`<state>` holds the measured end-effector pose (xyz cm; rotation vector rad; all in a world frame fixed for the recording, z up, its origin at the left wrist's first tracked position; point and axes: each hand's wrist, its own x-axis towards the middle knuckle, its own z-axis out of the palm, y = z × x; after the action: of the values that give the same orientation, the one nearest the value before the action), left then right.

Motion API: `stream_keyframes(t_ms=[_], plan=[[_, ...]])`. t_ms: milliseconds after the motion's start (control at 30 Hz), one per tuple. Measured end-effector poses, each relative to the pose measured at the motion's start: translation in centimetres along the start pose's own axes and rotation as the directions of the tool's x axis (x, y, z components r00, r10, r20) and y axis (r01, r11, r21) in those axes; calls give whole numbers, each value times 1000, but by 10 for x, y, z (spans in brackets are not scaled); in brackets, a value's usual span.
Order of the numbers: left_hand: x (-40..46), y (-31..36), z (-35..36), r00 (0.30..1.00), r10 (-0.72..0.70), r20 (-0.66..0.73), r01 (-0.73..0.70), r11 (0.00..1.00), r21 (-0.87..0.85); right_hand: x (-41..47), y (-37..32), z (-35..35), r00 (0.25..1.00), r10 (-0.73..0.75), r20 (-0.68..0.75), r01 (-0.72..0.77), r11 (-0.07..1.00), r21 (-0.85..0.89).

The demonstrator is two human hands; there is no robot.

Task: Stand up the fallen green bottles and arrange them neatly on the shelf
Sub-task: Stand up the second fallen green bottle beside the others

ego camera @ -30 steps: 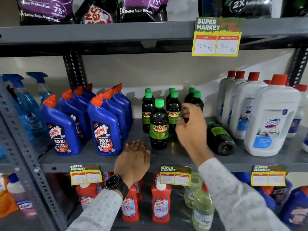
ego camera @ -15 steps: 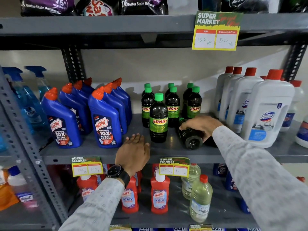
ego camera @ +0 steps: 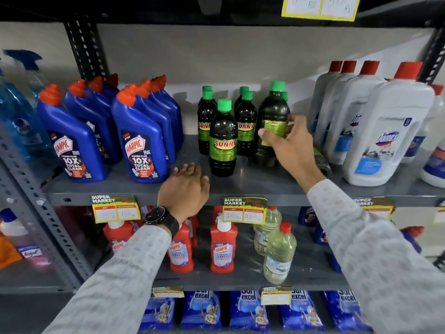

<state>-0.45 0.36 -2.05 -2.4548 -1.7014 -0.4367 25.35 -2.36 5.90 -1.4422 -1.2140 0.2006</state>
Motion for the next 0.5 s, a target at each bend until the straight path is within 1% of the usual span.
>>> stream_keyframes(t_ms=[100,200,367,500], plan=[[1,0,-1,1000,-6,9,7,999,-35,-14,18,8,996,-82,-16,82,996,-21],[2,0,0,1000,-9,-2,9,999,-38,-19,32,13,992,-126,7,126,989,-78],[2,-1,2,1000,-19,-8,19,999,-45,-17,40,13,995,-91,35,92,994,-52],[2,-1,2,1000,-22,-10,22,999,-45,-17,44,12,989,-74,128,68,996,52]])
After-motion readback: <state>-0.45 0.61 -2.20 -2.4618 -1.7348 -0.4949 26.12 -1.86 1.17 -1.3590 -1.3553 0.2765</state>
